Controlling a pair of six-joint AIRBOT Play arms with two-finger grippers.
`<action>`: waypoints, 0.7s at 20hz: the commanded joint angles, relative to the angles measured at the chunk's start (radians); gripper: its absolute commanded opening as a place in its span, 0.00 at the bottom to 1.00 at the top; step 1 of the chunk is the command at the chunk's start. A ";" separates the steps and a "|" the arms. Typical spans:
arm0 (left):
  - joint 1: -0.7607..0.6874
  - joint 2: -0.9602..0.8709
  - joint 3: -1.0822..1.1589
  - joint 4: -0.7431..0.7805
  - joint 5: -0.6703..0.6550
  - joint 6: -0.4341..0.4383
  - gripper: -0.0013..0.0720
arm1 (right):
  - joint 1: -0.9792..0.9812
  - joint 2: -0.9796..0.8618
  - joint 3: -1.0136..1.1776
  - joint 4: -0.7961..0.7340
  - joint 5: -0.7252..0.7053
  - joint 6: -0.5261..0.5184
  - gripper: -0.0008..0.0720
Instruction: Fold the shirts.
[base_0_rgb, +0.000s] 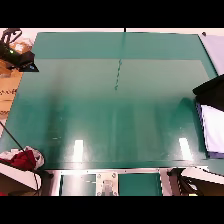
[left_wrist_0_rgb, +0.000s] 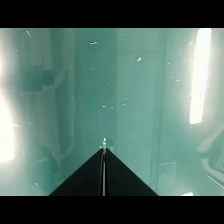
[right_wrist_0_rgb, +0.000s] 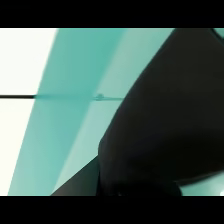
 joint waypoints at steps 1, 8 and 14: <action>0.000 0.000 0.000 -0.007 -0.002 -0.008 0.05 | -0.054 -0.012 -0.063 0.040 -0.063 -0.060 0.04; 0.000 0.001 0.000 -0.007 -0.003 -0.031 0.06 | -0.071 -0.059 0.045 0.221 -0.171 -0.157 0.04; 0.000 0.000 0.000 -0.008 -0.028 -0.034 0.05 | -0.123 -0.074 0.013 0.106 0.039 -0.200 0.04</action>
